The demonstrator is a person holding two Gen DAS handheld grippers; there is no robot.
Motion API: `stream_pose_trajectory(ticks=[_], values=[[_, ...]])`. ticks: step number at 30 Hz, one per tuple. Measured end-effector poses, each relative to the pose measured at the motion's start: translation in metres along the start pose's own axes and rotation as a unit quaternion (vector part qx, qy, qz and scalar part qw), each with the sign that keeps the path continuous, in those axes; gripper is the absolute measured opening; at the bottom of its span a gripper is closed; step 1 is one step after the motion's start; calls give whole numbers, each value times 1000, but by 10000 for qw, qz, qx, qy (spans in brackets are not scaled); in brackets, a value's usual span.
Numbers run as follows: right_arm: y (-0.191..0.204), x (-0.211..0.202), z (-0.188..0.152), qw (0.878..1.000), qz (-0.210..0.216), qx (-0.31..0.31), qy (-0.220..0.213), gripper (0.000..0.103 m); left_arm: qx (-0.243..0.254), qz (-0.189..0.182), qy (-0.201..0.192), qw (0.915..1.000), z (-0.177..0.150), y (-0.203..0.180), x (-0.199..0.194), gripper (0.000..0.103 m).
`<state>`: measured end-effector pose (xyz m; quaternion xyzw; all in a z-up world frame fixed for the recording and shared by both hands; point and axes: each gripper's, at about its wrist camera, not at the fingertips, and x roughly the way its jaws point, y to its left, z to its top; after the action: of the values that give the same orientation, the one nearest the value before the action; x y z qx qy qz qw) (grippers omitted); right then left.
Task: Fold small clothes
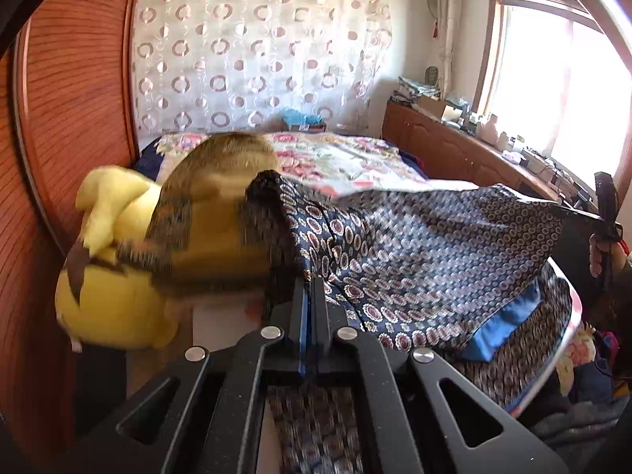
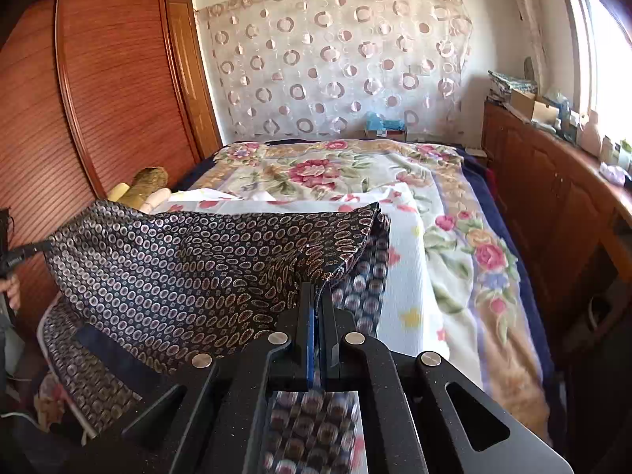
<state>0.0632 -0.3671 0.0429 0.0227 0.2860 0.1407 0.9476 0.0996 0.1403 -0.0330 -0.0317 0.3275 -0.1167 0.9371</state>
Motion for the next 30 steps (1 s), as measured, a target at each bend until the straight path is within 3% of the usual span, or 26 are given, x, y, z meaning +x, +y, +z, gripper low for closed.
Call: stream_pose_trajectory(ticks=[4, 10, 13, 19, 26, 30], values=[[3, -15, -22, 9998, 27, -90, 149, 1, -112, 54, 158, 9998, -32, 3, -7, 1], [1, -26, -44, 9990, 72, -116, 435, 1, -244, 148, 289, 9992, -52, 6, -13, 1], [-4, -26, -53, 9983, 175, -22, 558, 1, -201, 219, 346, 9990, -54, 6, -9, 1], [-12, -12, -69, 9955, -26, 3, 952, 1, -210, 178, 425, 9987, -65, 3, -5, 1], [-15, -28, -70, 9967, -114, 141, 791, 1, -329, 253, 324, 9986, -62, 13, -20, 1], [-9, -15, -70, 9958, -7, 84, 917, 1, -274, 260, 380, 9986, -64, 14, -19, 1]])
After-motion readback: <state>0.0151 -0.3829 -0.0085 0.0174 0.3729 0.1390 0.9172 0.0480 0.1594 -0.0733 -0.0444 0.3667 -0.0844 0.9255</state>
